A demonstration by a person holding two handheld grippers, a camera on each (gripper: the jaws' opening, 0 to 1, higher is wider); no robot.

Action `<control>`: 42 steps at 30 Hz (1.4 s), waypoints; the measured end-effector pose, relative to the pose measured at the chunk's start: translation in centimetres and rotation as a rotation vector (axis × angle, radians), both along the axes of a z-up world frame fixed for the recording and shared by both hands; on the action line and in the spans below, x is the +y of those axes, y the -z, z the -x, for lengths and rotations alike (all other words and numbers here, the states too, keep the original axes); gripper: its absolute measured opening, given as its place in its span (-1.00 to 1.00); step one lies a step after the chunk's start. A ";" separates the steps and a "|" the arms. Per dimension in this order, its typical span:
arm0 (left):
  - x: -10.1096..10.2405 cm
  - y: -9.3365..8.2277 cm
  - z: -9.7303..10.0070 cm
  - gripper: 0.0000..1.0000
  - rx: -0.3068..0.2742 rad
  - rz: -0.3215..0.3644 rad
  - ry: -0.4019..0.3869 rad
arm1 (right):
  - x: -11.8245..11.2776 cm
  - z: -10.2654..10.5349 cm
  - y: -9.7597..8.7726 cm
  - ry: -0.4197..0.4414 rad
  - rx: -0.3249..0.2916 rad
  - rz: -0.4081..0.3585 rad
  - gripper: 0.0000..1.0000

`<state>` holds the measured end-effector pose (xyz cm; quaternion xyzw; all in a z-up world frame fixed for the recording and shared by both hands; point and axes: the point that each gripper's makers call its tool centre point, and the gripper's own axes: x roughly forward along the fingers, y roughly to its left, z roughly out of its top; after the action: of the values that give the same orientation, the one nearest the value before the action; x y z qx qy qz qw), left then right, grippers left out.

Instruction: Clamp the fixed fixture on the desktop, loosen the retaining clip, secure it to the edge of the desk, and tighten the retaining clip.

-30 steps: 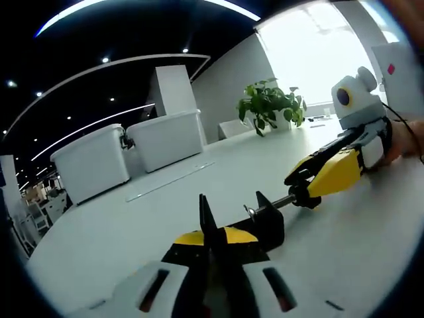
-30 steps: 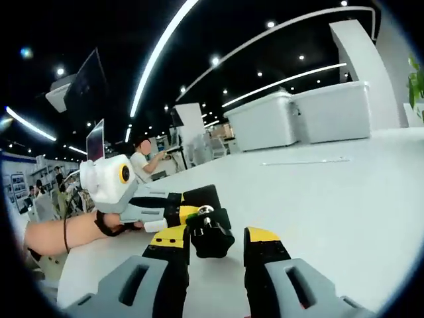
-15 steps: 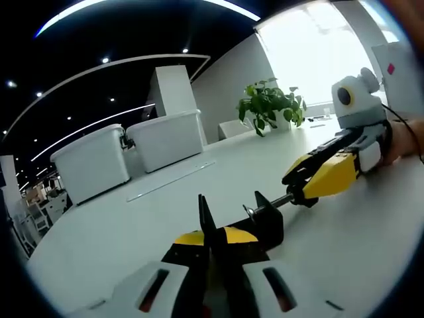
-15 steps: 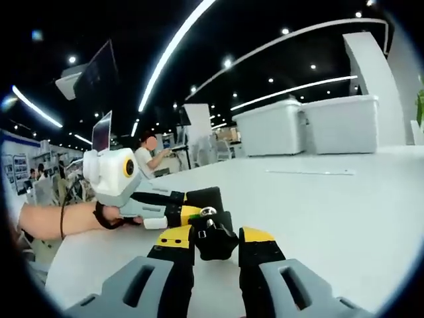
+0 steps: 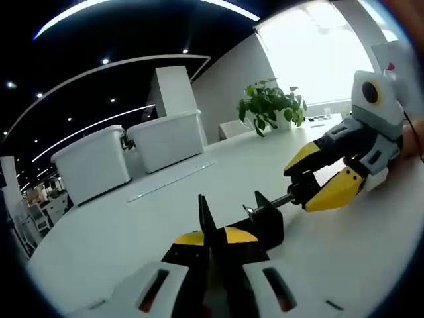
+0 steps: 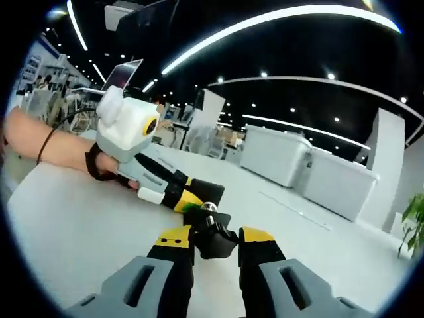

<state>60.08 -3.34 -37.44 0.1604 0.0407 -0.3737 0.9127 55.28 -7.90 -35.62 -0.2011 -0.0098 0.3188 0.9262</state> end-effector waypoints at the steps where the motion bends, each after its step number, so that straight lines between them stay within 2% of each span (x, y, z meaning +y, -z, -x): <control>1: 0.0 0.0 -0.1 -0.86 0.000 0.000 0.000 | 0.0 0.0 -0.1 0.001 -0.023 0.034 -0.51; 5: 0.0 0.0 -0.4 -0.86 0.001 0.000 0.000 | 0.2 0.1 -0.1 -0.002 -0.114 0.172 -0.51; 12: 0.0 0.0 -1.6 -0.86 0.001 0.001 -0.003 | -0.3 -0.6 -0.2 0.007 -0.061 0.085 -0.50; 15: 0.0 -0.1 -1.2 -0.86 -0.001 0.002 -0.004 | -0.7 -0.9 0.0 0.023 0.020 -0.008 -0.49; 16: 0.0 -0.1 -1.1 -0.86 -0.001 0.002 -0.005 | -1.0 -1.0 0.1 0.026 0.075 -0.078 -0.49; 19: 0.0 0.0 -1.1 -0.86 -0.003 0.002 -0.005 | -1.6 -1.5 -0.2 0.012 0.169 -0.226 -0.42; 22: 0.0 0.0 -0.7 -0.86 -0.004 0.002 -0.006 | -1.4 -0.8 -0.7 -0.058 0.307 -0.431 -0.38; 24: 0.0 0.0 -0.4 -0.86 -0.004 0.002 -0.006 | -1.8 -0.7 -1.0 -0.066 0.355 -0.517 -0.36; 27: 0.0 0.0 0.0 -0.86 -0.005 0.002 -0.006 | -3.1 -1.4 -0.6 0.005 0.376 -0.566 -0.36; 30: 0.0 0.0 0.1 -0.86 -0.005 0.002 -0.006 | -2.8 -1.2 -0.4 0.003 0.387 -0.568 -0.36; 37: 0.0 0.0 -0.8 -0.86 -0.003 0.002 -0.007 | -1.4 -0.6 0.6 -0.004 0.384 -0.465 -0.45; 42: 0.1 0.1 -1.6 -0.86 -0.001 0.003 -0.006 | -1.4 -0.8 0.7 0.001 0.384 -0.461 -0.49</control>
<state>61.64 -3.21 -37.50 0.1593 0.0401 -0.3711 0.9140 56.11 -9.28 -36.29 0.0787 0.0933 0.3399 0.9325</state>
